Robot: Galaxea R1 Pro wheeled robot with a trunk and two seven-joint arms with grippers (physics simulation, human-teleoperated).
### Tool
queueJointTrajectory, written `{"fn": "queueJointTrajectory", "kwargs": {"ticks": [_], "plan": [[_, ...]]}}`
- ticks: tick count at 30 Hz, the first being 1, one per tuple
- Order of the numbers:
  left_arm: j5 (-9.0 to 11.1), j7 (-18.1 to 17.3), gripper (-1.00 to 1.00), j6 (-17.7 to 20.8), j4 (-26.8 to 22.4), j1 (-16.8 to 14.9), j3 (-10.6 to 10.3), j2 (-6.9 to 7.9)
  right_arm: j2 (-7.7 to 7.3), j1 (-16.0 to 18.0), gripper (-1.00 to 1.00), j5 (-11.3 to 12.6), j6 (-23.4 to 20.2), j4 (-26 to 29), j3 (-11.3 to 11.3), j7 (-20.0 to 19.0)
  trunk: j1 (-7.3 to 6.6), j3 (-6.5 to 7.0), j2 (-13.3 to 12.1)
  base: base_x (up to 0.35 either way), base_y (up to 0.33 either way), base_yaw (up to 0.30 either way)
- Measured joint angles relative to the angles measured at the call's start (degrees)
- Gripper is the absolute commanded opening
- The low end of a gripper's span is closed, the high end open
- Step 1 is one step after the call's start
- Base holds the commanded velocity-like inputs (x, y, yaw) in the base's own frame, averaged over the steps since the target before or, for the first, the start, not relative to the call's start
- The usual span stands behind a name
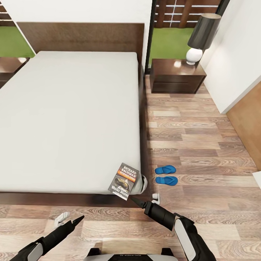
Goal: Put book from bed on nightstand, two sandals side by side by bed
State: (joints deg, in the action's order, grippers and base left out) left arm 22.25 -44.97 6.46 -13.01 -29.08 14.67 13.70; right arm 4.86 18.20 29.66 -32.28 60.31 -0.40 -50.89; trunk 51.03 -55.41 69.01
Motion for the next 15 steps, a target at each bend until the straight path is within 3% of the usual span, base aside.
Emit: {"fn": "queueJointTrajectory", "kwargs": {"ticks": [15], "plan": [[0.0, 0.0, 1.0, -0.02, 0.01, 0.0, 0.0, 0.0, -0.04, 0.01, 1.0, 0.03, 0.0, 0.02, 0.0, 0.0, 3.3, -2.69, 6.02, 0.0, 0.0, 0.0]]}}
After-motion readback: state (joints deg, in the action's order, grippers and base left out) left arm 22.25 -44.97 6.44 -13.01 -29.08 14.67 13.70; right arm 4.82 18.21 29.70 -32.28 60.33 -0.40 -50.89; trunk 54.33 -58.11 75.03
